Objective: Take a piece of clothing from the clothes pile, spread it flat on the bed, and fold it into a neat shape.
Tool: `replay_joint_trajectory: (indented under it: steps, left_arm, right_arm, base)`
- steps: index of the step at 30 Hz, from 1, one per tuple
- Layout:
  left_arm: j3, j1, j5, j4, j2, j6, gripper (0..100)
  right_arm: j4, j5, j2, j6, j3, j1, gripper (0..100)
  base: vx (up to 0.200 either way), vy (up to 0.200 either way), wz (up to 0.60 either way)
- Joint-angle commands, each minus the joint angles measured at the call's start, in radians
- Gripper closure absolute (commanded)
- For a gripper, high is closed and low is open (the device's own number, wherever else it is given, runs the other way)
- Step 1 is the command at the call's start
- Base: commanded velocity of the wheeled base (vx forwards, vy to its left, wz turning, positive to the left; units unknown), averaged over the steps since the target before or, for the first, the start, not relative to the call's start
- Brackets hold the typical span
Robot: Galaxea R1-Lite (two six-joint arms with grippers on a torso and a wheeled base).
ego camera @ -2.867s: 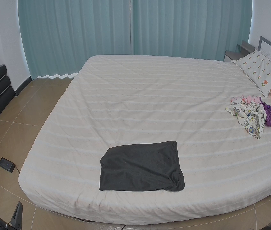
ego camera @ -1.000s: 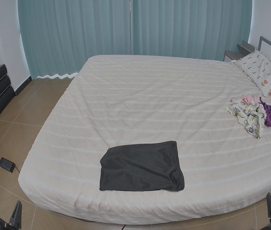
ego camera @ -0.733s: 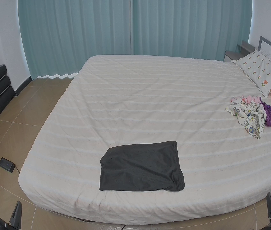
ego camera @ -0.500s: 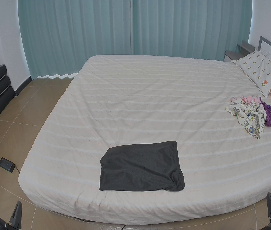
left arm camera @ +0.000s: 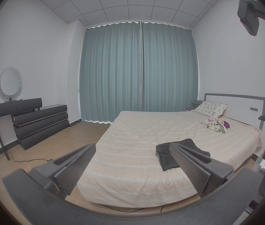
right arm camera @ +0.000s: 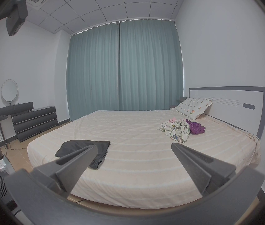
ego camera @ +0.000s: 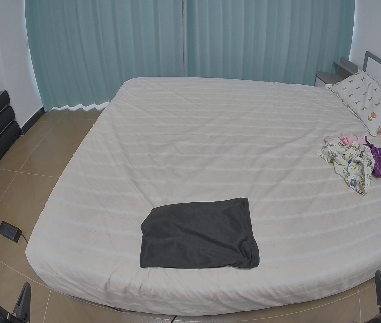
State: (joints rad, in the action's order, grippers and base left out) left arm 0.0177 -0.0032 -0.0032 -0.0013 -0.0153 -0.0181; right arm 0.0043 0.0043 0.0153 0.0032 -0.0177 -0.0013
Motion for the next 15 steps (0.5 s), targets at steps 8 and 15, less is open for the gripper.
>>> replay_joint_trajectory:
  steps: [8, 15]
  left_arm:
    - [-0.016, 0.0, 0.0, 0.0, 0.015, 0.0, 0]
    - [-0.016, 0.0, 0.0, 0.0, 0.015, 0.0, 0]
  right_arm:
    - [0.0, 0.0, -0.012, 0.003, 0.016, 0.0, 0]
    - [0.0, 0.002, -0.014, 0.003, 0.016, 0.0, 0]
  base:
    - [0.0, 0.0, 0.0]
    - [0.0, 0.0, 0.0]
